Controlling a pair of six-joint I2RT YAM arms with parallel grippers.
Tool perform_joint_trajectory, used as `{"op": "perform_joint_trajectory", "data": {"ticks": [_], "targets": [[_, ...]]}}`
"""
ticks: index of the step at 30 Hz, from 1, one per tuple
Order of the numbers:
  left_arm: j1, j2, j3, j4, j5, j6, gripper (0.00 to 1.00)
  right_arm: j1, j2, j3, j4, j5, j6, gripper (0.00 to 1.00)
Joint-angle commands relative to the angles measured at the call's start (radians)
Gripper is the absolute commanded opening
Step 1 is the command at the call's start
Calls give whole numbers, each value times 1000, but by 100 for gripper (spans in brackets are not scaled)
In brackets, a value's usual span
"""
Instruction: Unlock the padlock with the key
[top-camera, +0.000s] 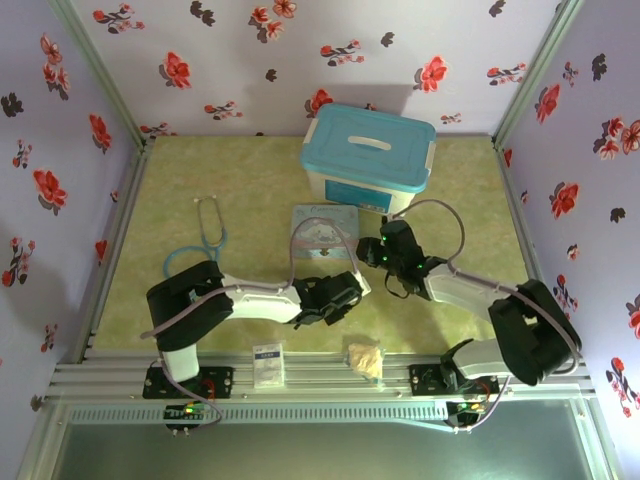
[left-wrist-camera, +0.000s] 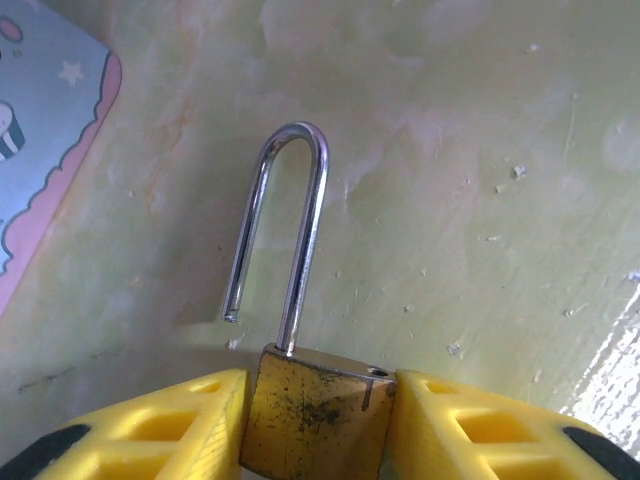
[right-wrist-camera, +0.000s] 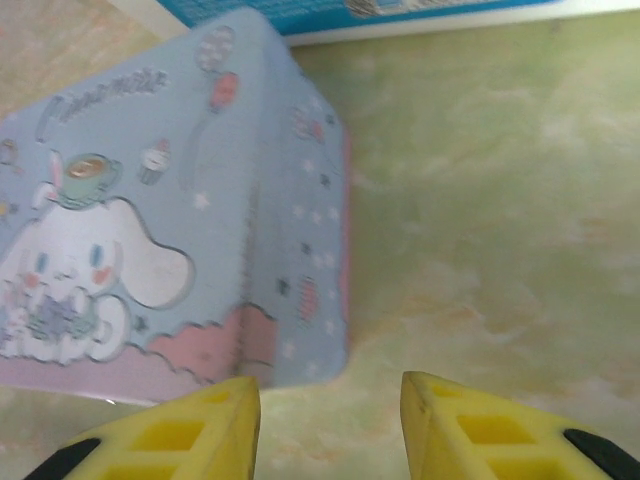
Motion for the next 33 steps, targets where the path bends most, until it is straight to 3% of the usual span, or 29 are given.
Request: {"op": "perform_joint_trajectory", "data": {"ticks": [1, 13, 16, 19, 21, 23, 27, 33], "targets": [[-38, 90, 32, 16, 310, -141, 41, -25, -54, -26, -95, 46, -21, 42], [-31, 174, 247, -115, 456, -452, 41, -118, -216, -88, -174, 47, -42, 46], [-36, 194, 280, -128, 447, -529, 47, -124, -236, -108, -176, 39, -33, 47], [-36, 176, 280, -155, 377, -563, 48, -125, -241, -125, -185, 2, -22, 49], [-32, 156, 278, -177, 316, -571, 55, -123, -230, -126, -226, -48, -21, 48], [-27, 115, 242, -123, 305, -571, 57, -103, -227, -127, -285, -95, -20, 48], [-14, -21, 130, 70, 340, -604, 65, 15, -269, -155, -374, -60, 30, 51], [69, -181, -13, 170, 376, -675, 64, 147, -305, -197, -374, -41, 153, 51]]}}
